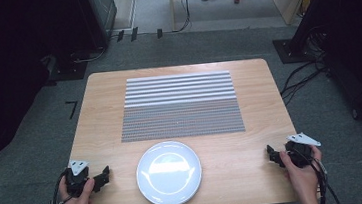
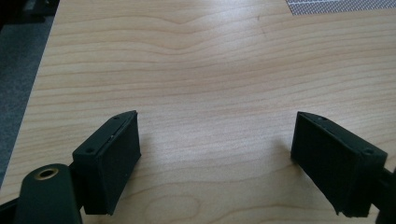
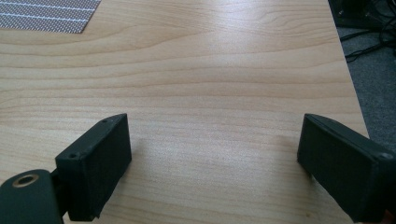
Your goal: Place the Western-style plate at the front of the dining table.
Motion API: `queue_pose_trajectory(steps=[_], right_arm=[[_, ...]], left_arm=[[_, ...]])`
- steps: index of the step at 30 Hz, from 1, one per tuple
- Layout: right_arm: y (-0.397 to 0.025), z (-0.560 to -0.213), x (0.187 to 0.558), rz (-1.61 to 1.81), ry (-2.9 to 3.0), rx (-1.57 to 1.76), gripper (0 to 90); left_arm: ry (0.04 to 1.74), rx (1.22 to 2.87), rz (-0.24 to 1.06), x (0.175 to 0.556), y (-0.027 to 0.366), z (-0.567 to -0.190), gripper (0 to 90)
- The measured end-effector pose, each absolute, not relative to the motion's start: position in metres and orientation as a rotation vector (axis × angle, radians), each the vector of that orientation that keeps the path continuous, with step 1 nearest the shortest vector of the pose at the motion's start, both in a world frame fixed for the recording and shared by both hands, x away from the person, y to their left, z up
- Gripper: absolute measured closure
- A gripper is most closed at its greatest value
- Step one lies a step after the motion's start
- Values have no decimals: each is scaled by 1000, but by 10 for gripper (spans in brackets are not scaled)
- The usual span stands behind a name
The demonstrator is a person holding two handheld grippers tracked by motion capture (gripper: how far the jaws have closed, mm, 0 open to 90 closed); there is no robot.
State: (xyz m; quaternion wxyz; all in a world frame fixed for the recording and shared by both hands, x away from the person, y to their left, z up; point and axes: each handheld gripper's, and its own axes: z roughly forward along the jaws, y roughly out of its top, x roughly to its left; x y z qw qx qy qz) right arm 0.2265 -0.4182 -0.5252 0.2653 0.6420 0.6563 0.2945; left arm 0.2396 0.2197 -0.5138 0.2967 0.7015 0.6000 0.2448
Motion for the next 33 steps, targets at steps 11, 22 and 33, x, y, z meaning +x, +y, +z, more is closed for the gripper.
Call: queue_pose_trajectory(steps=[11,22,33], right_arm=[[-402,-512,223,848,1712,1716,140],[-378,-498,218,939,1704,1671,144],[-347,-490,214,1057,1747,1637,150]], left_arm=[[1560,1814,635,235,214,-505,155],[1484,1821,637,229,197,-499,155],[1424,1834,618,224,180,-496,155]])
